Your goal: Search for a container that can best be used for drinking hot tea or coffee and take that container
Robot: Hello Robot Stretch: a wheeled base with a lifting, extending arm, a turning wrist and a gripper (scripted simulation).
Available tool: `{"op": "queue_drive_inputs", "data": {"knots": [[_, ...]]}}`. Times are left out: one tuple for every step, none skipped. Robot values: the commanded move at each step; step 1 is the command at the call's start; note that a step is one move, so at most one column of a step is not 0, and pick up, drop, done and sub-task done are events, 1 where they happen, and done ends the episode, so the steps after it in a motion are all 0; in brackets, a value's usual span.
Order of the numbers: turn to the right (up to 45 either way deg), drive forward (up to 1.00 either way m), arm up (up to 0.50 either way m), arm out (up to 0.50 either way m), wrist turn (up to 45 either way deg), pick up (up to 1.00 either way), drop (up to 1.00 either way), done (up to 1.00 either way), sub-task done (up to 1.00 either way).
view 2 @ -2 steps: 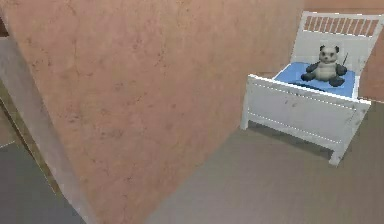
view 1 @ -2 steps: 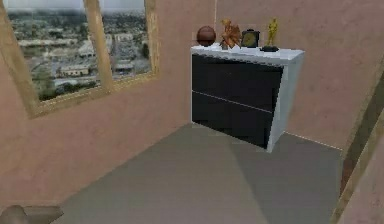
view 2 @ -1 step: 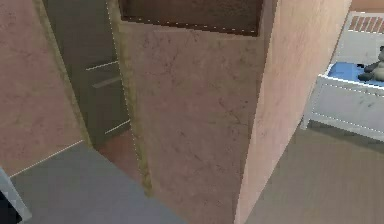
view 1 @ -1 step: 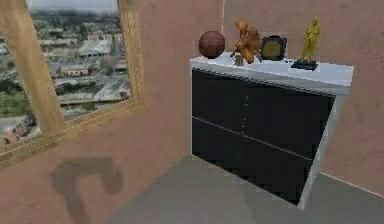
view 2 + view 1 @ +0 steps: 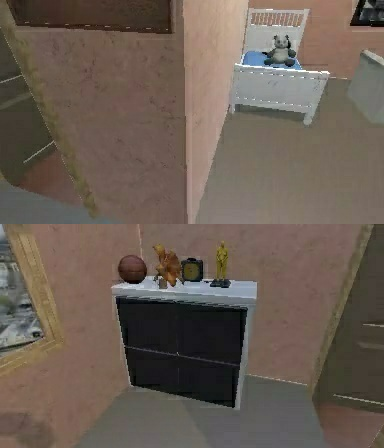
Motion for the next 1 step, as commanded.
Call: {"op": "queue_drive_inputs", "data": {"knots": [[0.0,0.8,0.0,0.0,0.0,0.0,0.0,0.0,0.0]]}}
